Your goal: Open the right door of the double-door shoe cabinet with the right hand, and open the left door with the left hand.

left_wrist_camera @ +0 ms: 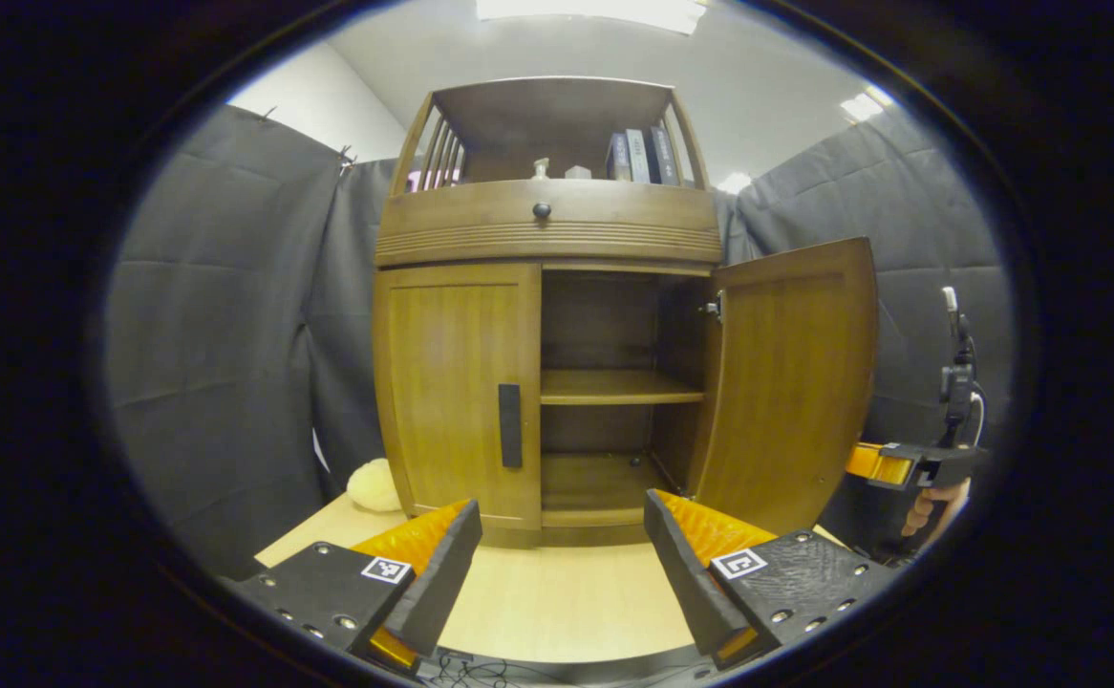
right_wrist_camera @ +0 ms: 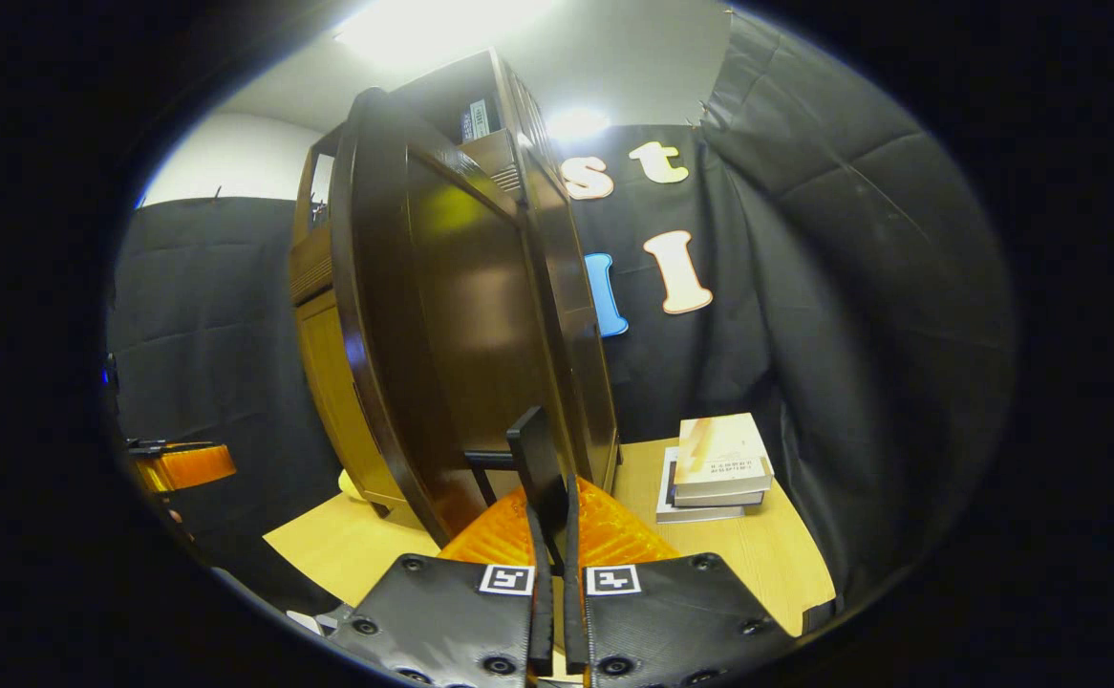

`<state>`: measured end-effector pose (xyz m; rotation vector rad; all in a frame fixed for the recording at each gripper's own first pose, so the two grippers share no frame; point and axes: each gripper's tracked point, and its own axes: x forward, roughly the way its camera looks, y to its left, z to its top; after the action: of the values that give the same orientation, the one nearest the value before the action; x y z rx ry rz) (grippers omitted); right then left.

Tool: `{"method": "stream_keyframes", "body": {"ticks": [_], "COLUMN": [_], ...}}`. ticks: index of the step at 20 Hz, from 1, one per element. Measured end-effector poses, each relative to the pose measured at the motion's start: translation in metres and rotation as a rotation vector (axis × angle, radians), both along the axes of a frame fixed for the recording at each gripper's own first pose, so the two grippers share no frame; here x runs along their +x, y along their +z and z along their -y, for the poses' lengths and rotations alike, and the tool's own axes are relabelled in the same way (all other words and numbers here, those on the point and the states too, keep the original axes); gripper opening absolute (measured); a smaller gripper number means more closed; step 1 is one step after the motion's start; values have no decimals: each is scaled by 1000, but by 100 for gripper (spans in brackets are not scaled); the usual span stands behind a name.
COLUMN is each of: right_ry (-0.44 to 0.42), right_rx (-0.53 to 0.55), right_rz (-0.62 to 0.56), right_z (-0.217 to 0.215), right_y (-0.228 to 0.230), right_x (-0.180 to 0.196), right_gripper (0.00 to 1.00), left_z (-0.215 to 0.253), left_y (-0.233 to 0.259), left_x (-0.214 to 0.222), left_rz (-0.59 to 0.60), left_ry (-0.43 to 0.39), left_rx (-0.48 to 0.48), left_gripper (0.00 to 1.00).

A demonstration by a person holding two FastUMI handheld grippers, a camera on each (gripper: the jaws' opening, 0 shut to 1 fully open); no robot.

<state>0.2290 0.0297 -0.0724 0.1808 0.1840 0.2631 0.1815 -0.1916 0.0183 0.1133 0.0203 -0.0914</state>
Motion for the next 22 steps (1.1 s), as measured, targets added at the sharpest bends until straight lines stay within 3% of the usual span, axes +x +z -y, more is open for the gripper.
{"method": "stream_keyframes", "body": {"ticks": [12, 17, 22], "right_ry": [-113, -249, -279], "right_rx": [-50, -55, -104], "right_rz": [-50, -44, -21], "right_z": [11, 24, -6], "right_y": [-3, 17, 37], "right_x": [-19, -47, -83], "right_gripper": [5, 2, 0], "left_z": [-15, -47, -92], "left_y": [-6, 6, 21], "left_x": [12, 36, 55], "left_rz": [-41, -33, -5], "left_ry": [-81, -111, -120], "left_rx": [-31, -46, -41], "left_gripper": [100, 100, 100]}}
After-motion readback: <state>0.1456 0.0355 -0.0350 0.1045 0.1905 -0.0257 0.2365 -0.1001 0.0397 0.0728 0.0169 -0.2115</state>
